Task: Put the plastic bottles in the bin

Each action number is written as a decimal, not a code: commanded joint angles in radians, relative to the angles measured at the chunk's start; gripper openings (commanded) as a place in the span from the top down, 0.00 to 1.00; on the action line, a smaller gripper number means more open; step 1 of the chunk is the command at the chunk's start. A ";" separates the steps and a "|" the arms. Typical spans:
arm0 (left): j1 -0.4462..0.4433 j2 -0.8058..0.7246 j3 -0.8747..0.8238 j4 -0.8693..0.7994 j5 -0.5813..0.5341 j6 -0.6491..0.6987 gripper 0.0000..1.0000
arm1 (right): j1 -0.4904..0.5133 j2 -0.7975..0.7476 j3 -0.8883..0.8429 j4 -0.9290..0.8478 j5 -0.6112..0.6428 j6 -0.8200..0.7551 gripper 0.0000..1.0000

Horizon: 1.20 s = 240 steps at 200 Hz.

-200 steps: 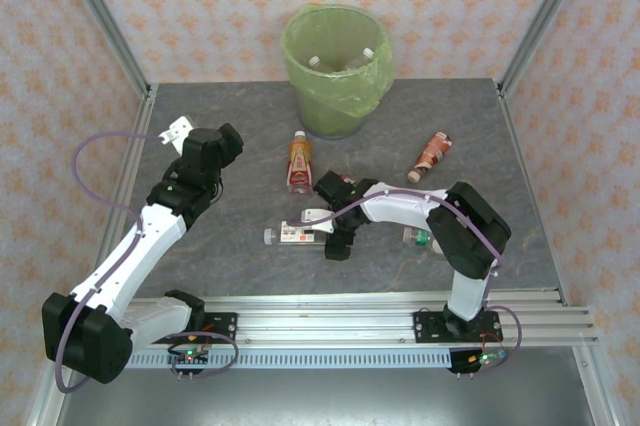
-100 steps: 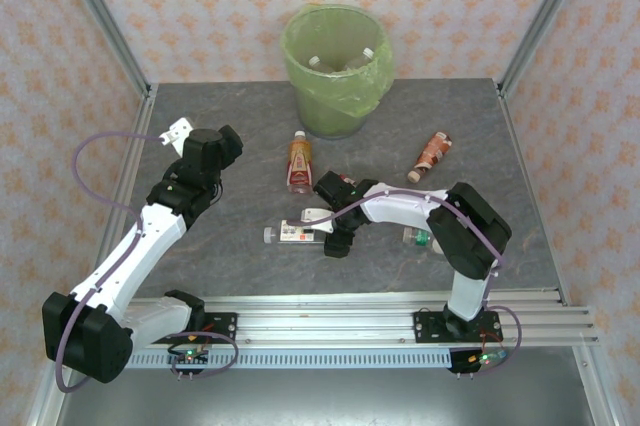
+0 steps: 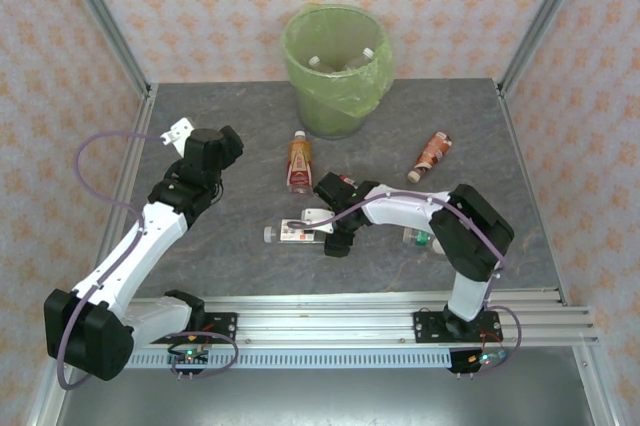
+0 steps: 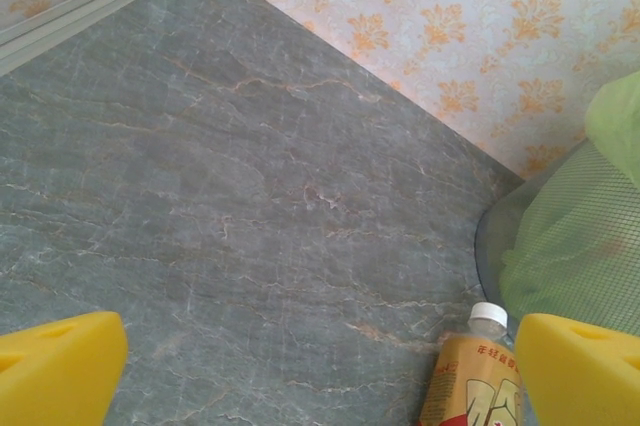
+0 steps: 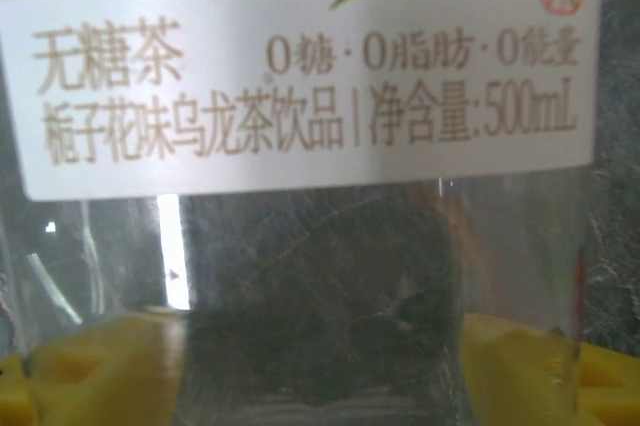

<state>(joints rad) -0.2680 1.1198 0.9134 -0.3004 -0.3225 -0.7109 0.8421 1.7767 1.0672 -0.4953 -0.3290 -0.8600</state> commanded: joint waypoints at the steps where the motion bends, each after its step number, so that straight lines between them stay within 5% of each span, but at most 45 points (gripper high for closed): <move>1: 0.009 0.006 0.019 -0.026 -0.033 -0.017 0.00 | 0.005 -0.057 -0.013 0.046 0.037 0.006 0.55; 54: 0.013 0.004 0.015 -0.037 -0.041 -0.023 0.00 | 0.005 -0.163 -0.068 0.145 0.038 0.006 0.72; 91: 0.025 0.012 0.043 -0.108 -0.070 -0.086 0.00 | 0.005 -0.248 -0.097 0.179 0.025 0.011 1.00; 240: 0.046 0.031 0.044 -0.167 -0.061 -0.144 0.00 | -0.074 -0.539 -0.253 0.604 -0.031 0.237 1.00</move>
<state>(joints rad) -0.2329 1.1496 0.9489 -0.4572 -0.3595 -0.8413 0.8017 1.2827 0.8288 -0.0376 -0.3229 -0.7113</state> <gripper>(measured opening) 0.999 0.683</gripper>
